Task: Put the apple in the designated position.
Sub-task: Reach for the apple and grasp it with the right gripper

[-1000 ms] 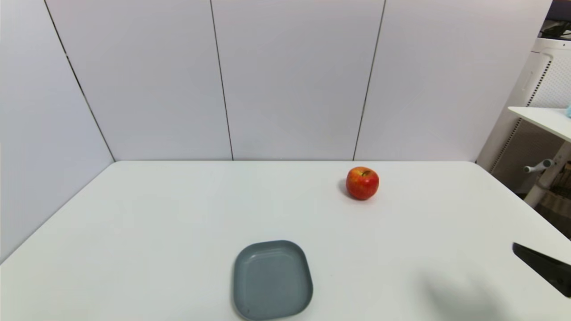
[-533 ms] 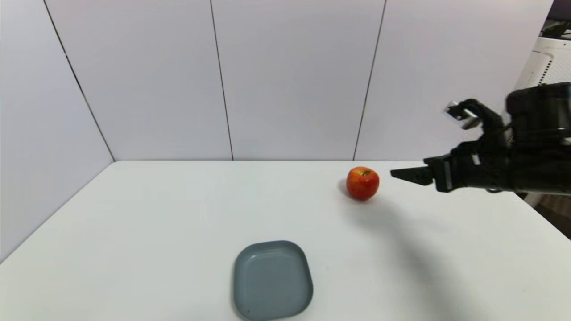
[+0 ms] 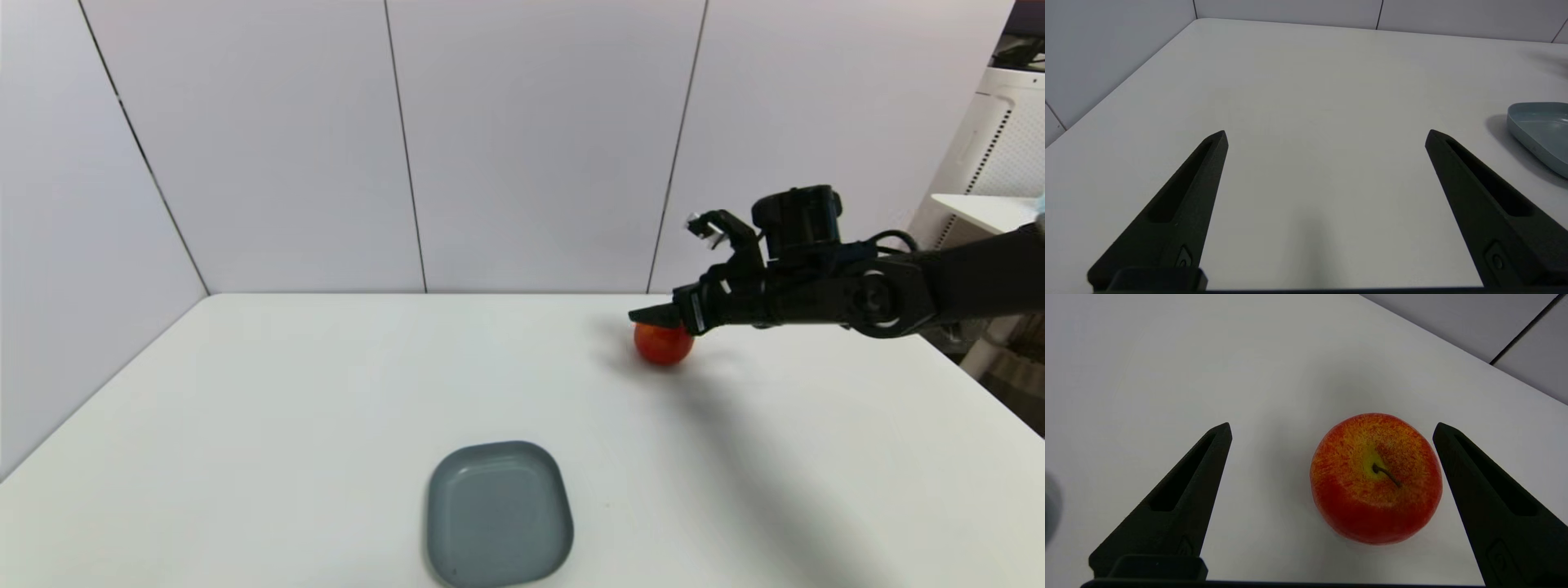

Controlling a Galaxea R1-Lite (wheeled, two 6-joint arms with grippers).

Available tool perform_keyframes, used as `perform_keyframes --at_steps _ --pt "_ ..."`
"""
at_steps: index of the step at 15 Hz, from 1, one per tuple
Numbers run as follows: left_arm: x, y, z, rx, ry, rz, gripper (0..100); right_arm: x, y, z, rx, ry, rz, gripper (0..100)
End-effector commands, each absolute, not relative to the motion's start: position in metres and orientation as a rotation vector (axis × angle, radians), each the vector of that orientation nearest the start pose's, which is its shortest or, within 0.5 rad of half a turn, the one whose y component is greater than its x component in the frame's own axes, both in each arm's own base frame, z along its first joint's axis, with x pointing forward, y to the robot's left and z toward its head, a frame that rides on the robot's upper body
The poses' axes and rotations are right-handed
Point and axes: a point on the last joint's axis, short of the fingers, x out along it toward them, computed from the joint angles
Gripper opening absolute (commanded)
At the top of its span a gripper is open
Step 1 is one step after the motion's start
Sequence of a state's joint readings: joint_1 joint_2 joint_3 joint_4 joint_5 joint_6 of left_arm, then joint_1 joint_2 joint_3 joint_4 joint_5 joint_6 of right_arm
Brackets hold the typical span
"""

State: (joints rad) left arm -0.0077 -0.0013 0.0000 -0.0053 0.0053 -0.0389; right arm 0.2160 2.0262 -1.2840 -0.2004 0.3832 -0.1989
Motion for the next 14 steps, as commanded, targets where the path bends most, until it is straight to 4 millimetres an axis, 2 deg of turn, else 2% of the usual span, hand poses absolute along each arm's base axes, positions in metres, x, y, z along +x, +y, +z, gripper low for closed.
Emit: perform_keyframes --at_steps 1,13,14 --pt "-0.023 0.000 0.076 -0.040 -0.008 -0.003 100 0.399 0.094 0.136 -0.141 0.507 0.629 100" --pt "-0.023 0.000 0.076 -0.040 -0.008 -0.002 100 0.404 0.086 0.114 -0.136 0.561 0.604 100" --pt "-0.023 0.000 0.076 -0.040 -0.008 -0.002 100 0.403 0.084 0.111 -0.142 0.567 0.604 0"
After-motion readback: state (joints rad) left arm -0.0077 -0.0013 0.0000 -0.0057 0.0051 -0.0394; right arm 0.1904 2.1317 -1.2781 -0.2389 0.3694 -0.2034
